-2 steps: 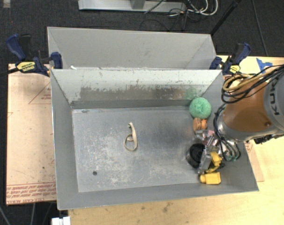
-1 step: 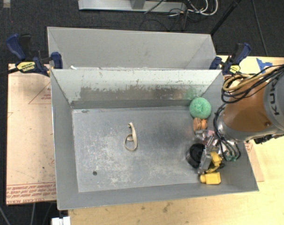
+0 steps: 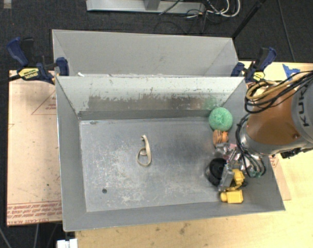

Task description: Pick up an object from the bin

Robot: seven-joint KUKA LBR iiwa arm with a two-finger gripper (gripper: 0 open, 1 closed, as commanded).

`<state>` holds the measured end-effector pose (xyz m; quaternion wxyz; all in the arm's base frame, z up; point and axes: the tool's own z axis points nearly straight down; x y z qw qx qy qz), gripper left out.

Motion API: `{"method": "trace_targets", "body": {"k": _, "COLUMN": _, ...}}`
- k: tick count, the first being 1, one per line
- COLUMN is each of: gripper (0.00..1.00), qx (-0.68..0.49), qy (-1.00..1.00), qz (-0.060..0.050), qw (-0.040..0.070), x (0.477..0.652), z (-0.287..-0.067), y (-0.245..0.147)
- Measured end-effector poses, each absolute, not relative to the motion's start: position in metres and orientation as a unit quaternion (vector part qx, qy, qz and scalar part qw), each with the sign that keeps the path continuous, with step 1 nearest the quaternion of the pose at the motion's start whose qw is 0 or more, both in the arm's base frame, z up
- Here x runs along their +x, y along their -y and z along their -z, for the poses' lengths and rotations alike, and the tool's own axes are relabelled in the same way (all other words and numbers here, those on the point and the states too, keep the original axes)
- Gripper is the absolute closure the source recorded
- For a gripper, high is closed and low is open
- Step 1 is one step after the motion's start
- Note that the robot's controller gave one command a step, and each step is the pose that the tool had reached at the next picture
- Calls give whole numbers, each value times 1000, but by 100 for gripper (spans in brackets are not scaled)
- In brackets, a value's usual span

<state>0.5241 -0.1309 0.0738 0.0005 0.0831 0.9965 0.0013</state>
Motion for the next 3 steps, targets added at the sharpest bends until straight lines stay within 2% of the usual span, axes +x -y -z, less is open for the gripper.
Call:
{"method": "trace_targets", "body": {"k": 1, "gripper": 100, "qx": 83, "qy": -997, "qz": -2, "qw": -2, "x": 523, "z": -86, "y": 130}}
{"method": "trace_targets", "body": {"k": 3, "gripper": 100, "qx": 83, "qy": -997, "qz": -1, "qw": -2, "x": 523, "z": -131, "y": 130}}
